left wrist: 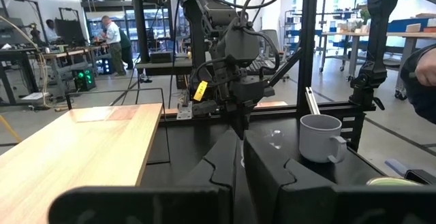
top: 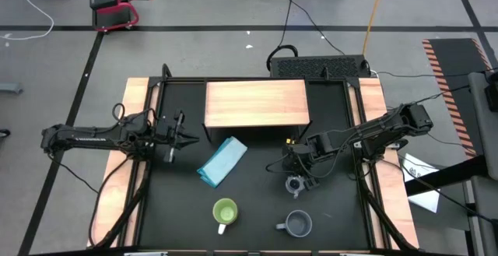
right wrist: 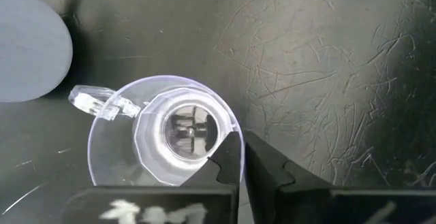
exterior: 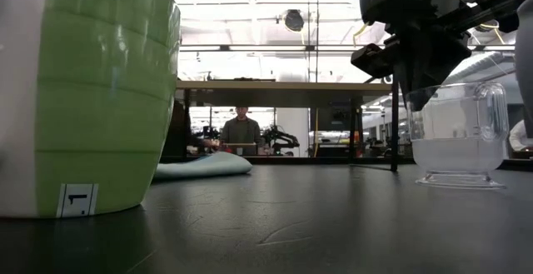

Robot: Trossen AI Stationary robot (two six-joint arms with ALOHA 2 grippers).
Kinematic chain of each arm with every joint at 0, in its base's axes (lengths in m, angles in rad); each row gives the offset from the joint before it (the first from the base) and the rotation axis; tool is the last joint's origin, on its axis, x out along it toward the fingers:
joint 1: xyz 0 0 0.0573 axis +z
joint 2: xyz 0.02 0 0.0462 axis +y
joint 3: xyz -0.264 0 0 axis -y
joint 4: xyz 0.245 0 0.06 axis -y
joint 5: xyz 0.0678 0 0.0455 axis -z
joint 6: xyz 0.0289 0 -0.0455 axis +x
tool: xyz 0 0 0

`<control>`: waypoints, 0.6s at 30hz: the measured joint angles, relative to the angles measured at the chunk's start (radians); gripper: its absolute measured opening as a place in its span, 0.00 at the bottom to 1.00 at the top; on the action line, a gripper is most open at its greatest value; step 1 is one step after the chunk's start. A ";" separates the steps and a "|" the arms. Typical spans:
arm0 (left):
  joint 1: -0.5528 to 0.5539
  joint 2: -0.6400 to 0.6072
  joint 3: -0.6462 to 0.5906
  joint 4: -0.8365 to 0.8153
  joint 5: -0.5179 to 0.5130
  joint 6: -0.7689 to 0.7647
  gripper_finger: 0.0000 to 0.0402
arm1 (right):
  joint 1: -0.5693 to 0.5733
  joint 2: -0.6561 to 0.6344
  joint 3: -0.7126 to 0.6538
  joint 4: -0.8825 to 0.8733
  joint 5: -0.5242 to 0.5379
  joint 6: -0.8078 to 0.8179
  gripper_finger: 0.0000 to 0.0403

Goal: Stack small to large cups/mugs on shelf
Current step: Put the transparent mug on the shelf

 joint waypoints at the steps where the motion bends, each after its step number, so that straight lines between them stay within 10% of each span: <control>1: 0.000 0.000 0.000 0.000 0.000 0.000 0.08 | 0.000 0.000 0.000 0.000 0.000 -0.001 0.01; 18: 0.000 0.000 0.000 0.000 0.000 0.001 0.08 | 0.000 0.000 0.011 0.008 0.004 -0.012 0.00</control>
